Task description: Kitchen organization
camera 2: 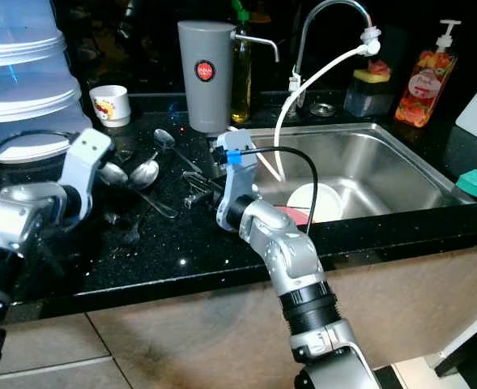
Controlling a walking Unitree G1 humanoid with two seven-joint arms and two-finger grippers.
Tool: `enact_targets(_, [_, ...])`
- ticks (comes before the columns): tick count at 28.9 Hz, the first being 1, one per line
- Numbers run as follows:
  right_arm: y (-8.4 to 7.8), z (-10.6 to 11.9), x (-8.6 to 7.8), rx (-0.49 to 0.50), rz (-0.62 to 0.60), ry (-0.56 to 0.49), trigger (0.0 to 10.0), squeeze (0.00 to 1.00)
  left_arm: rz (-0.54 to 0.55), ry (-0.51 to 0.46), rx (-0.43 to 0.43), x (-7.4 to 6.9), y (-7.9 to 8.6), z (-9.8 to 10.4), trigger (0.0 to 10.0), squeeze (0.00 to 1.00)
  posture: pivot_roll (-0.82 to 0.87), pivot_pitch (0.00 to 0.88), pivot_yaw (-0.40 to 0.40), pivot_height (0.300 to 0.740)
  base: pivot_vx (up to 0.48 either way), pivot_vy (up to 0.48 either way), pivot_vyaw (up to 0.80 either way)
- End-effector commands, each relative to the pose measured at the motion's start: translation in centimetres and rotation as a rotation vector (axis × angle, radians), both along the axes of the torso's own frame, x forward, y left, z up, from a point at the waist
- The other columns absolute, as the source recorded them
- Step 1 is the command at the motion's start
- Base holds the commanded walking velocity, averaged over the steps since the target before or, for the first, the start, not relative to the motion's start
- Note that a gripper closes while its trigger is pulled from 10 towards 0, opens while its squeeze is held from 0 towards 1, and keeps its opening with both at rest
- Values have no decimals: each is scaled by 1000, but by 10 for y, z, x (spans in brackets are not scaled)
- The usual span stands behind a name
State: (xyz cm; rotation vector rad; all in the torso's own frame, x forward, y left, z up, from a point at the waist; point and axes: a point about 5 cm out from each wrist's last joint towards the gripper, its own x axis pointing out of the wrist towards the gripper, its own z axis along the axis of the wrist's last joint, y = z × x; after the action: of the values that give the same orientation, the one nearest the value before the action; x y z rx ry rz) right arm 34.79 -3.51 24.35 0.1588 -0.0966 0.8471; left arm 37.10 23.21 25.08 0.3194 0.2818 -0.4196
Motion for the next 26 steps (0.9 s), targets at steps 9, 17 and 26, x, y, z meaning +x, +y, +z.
enact_targets(9, [-2, 3, 2, 9, -8, 1, 10000, 0, -39, -172, -173, -8, -8, 53, 0, 0, 68, 44, -16, 740, 0, 0, 0])
enact_targets(17, [-3, 6, 4, 30, -24, -7, 10000, 0, -181, -325, -430, -15, -25, 71, 0, 0, 68, 42, -14, 740, 0, 0, 0])
enact_targets(26, [-7, 21, 7, 188, -84, -17, 10000, 0, -210, -256, -442, -18, -39, 33, 0, 0, 66, 41, -11, 740, 0, 0, 0])
